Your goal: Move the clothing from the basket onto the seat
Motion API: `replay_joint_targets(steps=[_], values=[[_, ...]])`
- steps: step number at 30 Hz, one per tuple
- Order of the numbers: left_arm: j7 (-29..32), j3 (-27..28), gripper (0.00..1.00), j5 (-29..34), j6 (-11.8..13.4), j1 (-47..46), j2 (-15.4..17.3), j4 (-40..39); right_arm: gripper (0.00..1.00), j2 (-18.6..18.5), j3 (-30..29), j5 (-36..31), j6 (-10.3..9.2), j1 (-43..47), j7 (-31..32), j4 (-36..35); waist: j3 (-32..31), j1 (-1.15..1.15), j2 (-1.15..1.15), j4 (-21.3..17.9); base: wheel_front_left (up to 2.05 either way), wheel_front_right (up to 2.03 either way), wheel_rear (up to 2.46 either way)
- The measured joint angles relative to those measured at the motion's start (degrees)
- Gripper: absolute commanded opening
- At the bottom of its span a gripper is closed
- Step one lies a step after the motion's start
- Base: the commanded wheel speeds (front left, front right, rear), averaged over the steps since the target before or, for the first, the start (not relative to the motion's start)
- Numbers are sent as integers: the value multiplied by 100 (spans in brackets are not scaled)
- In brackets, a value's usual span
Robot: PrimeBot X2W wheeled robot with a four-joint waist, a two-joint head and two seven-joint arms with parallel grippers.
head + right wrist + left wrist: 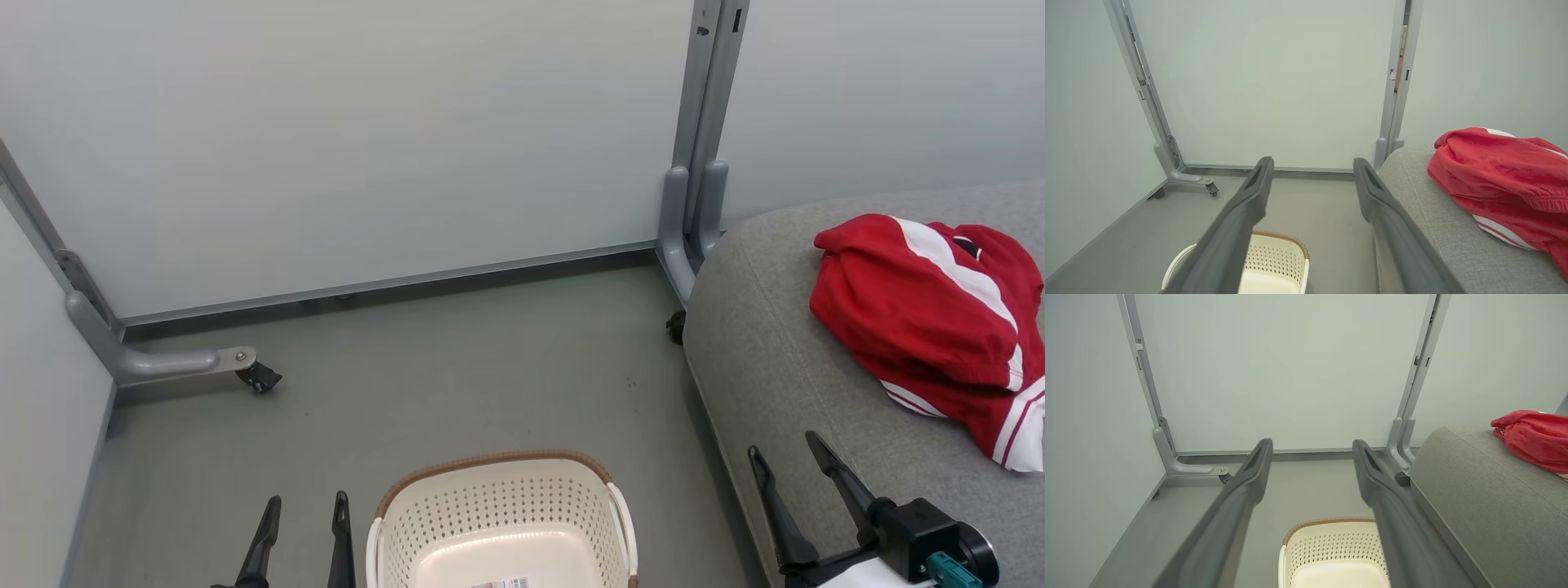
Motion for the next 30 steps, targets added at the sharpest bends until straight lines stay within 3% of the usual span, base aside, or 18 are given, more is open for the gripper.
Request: replay_joint_targets(steps=[2, 3, 10, 30], values=[[0, -3, 100, 20, 1, -1, 0, 4, 100, 1, -7, 0, 0, 1, 1, 0, 3, 0, 0, 3, 0, 0, 0], [0, -3, 0, 29, 3, -2, 0, 4, 0, 3, -9, 0, 0, 2, 1, -1, 5, 0, 0, 3, 0, 0, 0], [37, -30, 0, -85, -8, 34, -3, 316, 0, 83, 13, 104, 0, 131, 38, 312, 15, 0, 0, 0, 0, 0, 0], [505, 212, 0, -2234, -190, -338, 34, 495, 0, 85, -241, 2246, 0, -144, 515, 491, 141, 0, 0, -43, 0, 0, 0]])
